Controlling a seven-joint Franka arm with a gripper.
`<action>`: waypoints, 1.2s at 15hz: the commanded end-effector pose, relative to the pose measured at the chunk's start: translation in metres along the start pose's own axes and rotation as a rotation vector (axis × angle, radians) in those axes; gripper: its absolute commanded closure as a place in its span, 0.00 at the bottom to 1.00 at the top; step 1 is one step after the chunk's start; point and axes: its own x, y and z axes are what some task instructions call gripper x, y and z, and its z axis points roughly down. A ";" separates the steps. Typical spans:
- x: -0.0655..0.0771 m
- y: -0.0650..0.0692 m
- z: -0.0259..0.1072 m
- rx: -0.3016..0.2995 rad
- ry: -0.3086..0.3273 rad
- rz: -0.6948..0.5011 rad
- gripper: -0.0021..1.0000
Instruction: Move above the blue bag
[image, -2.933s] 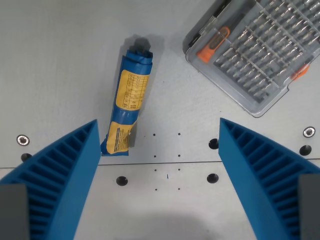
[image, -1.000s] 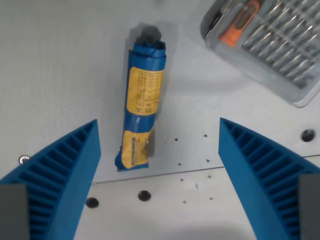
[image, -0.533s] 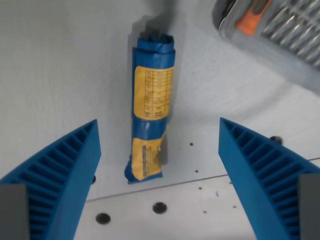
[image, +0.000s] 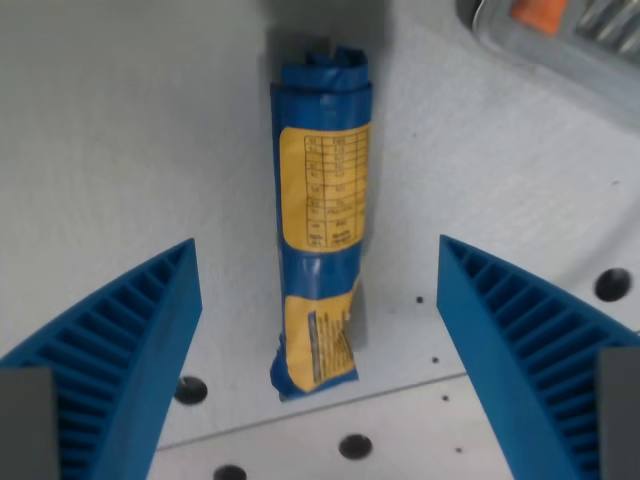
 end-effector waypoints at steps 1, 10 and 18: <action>-0.009 -0.004 0.015 0.026 0.092 0.112 0.00; -0.018 -0.006 0.034 0.029 0.098 0.107 0.00; -0.021 -0.006 0.037 0.030 0.101 0.094 0.00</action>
